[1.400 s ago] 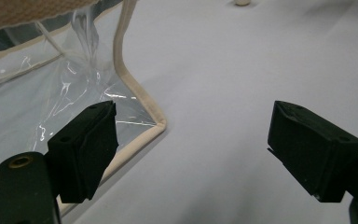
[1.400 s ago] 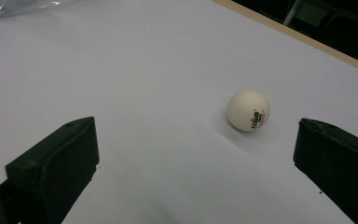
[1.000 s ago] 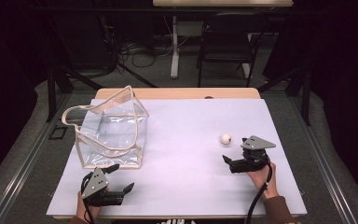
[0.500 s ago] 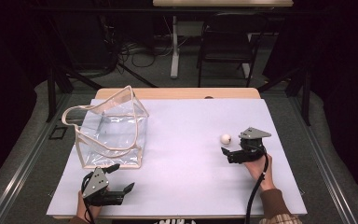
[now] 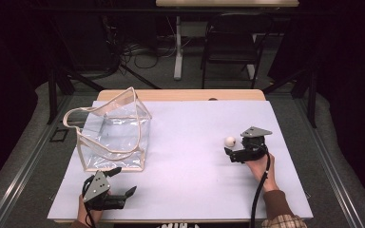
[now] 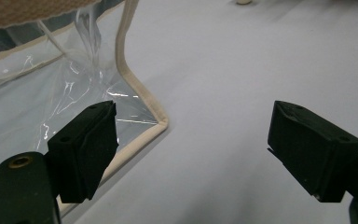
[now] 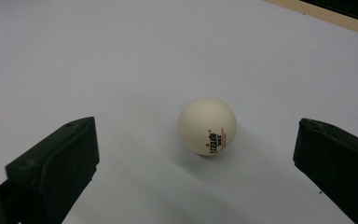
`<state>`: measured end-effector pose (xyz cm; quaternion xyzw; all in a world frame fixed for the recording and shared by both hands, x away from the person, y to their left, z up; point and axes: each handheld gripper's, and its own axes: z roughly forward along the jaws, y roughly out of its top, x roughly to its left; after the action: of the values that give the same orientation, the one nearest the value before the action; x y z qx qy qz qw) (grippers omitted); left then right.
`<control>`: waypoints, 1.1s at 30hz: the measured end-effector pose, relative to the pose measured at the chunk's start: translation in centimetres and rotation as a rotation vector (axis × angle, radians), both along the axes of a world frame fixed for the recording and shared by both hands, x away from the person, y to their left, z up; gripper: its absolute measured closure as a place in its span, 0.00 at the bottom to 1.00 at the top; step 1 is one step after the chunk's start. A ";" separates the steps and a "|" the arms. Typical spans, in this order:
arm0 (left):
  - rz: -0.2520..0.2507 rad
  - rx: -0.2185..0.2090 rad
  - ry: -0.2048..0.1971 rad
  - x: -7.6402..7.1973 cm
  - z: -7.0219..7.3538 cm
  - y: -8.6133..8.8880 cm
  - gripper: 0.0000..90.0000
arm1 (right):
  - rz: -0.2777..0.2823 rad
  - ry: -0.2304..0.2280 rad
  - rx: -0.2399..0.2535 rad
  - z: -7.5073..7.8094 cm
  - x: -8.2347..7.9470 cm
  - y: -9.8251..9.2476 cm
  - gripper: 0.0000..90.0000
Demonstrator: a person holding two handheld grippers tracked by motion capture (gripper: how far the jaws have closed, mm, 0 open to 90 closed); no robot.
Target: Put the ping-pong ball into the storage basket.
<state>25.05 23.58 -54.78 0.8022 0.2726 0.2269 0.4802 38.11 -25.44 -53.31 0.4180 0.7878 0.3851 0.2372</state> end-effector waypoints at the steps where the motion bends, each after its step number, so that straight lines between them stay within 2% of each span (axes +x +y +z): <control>1: 0.001 0.000 -0.001 0.0 0.0 0.0 0.18 | -0.001 0.001 0.000 -0.1 0.1 0.0 0.00; 6: 0.002 0.005 -0.002 0.0 0.0 0.0 0.18 | -0.008 0.018 0.008 -0.3 0.6 0.0 0.00; 13: 0.001 0.004 -0.003 0.0 0.0 0.0 0.18 | -0.026 0.035 -0.026 -0.9 1.6 0.8 0.00; 19: 0.004 0.001 0.000 0.0 0.0 0.0 0.18 | -0.032 0.053 0.009 -1.1 2.4 0.9 0.02; 21: 0.004 0.000 -0.001 0.0 0.0 0.0 0.18 | -0.032 0.060 0.018 -1.2 2.5 0.9 0.07; 23: 0.003 0.001 0.000 0.0 -0.1 0.0 0.18 | -0.038 0.063 0.026 -1.3 2.5 0.9 0.17; 24: 0.002 -0.001 0.000 0.0 -0.1 0.0 0.18 | -0.041 0.067 0.026 -1.4 2.6 0.9 0.17; 27: 0.003 -0.002 -0.001 0.0 -0.1 0.0 0.18 | -0.055 0.087 0.012 -1.7 2.8 1.0 0.26; 30: 0.005 0.000 0.000 0.0 -0.1 0.0 0.18 | -0.052 0.103 0.012 -1.8 2.8 1.1 0.30; 33: 0.004 0.005 -0.004 0.0 0.0 0.2 0.18 | -0.064 0.115 -0.016 -2.1 3.0 1.4 0.40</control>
<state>25.02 23.75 -54.81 0.8023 0.2730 0.2300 0.4784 41.09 -24.02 -55.39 0.4625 0.7895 0.3464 0.2069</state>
